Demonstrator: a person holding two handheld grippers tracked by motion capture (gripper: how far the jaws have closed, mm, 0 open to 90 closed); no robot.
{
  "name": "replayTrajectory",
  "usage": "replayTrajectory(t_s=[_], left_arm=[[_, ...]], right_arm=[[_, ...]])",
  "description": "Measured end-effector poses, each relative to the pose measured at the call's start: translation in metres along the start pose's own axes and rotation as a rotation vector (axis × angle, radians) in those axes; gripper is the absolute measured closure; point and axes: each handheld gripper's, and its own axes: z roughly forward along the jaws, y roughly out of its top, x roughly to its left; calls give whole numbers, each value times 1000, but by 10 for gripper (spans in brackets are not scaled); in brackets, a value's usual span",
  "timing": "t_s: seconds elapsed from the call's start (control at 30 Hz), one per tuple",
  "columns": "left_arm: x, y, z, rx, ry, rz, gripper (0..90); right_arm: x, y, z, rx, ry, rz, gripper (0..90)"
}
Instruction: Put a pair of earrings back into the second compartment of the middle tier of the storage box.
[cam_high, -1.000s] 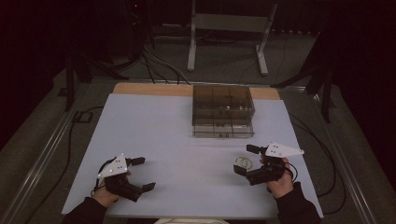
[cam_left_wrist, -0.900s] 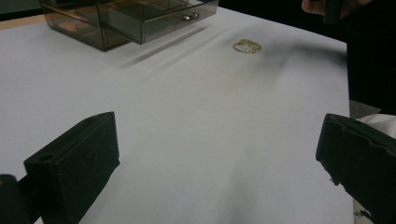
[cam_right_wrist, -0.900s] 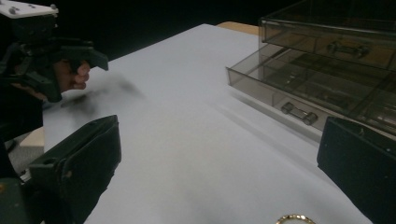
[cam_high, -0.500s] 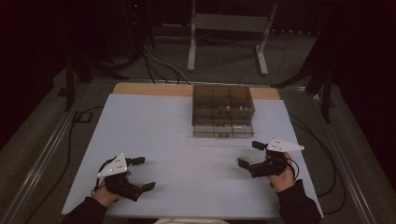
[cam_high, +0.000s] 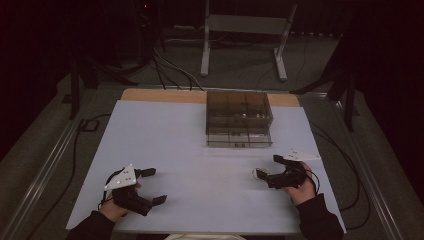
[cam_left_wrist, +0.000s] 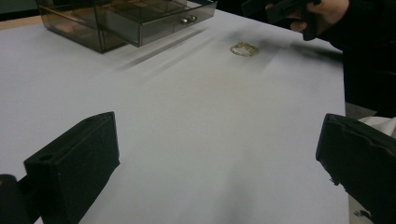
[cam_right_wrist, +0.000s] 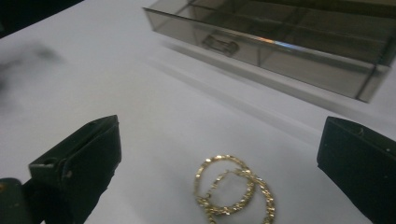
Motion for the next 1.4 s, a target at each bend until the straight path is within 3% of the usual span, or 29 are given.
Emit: replayTrajectory(t_s=[0.2, 0.43, 0.7, 0.73, 0.93, 1.1, 1.23, 1.4], left_arm=[[0, 0, 0, -3, -1, -3, 4], [1, 0, 1, 3, -4, -7, 4], [2, 0, 1, 3, -7, -11, 4], [2, 0, 1, 1, -7, -10, 4], [2, 0, 1, 1, -5, -8, 4], [2, 0, 1, 3, -4, -10, 3], [2, 0, 2, 6, -5, -11, 4], [1, 0, 2, 5, -7, -9, 4]], right_arm=[[-2, -4, 3, 38, -77, 32, 173], [-9, -7, 2, 136, -147, 43, 444], [-6, -13, 9, 250, -184, 13, 644], [-6, -14, 10, 260, -175, 6, 656], [-1, -13, 11, 281, -230, -46, 842], [4, -12, 12, 288, -261, -69, 866], [2, -11, 10, 275, -249, -29, 870], [2, -9, 8, 259, -243, -21, 872]])
